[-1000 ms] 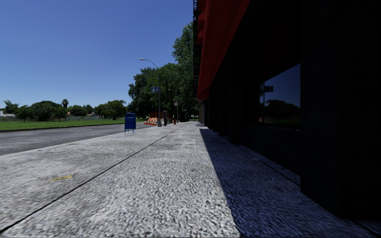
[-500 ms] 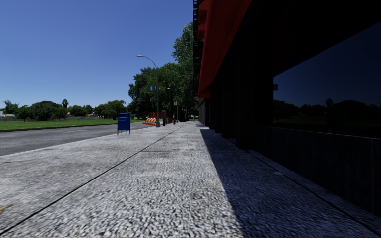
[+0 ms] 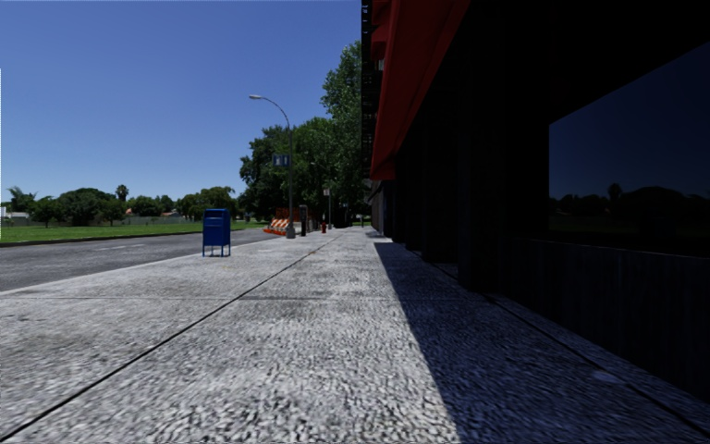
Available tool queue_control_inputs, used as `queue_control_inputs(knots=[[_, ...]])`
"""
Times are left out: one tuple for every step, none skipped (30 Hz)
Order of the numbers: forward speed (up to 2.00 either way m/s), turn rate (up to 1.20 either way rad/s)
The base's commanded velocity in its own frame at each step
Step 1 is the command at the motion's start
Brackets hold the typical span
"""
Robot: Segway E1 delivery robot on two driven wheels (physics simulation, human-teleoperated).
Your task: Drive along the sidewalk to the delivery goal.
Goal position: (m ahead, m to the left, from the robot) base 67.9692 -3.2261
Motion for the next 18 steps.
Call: queue_control_inputs(knots=[[1.92, 0.0], [1.92, 0.0], [1.92, 0.0], [1.92, 0.0], [1.92, 0.0], [1.92, 0.0], [1.92, 0.0], [1.92, 0.0], [1.92, 0.0], [1.92, 0.0], [1.92, 0.0], [1.92, 0.0], [1.92, 0.0], [1.92, 0.0], [1.92, 0.0], [1.92, 0.0], [1.92, 0.0], [1.92, 0.0]])
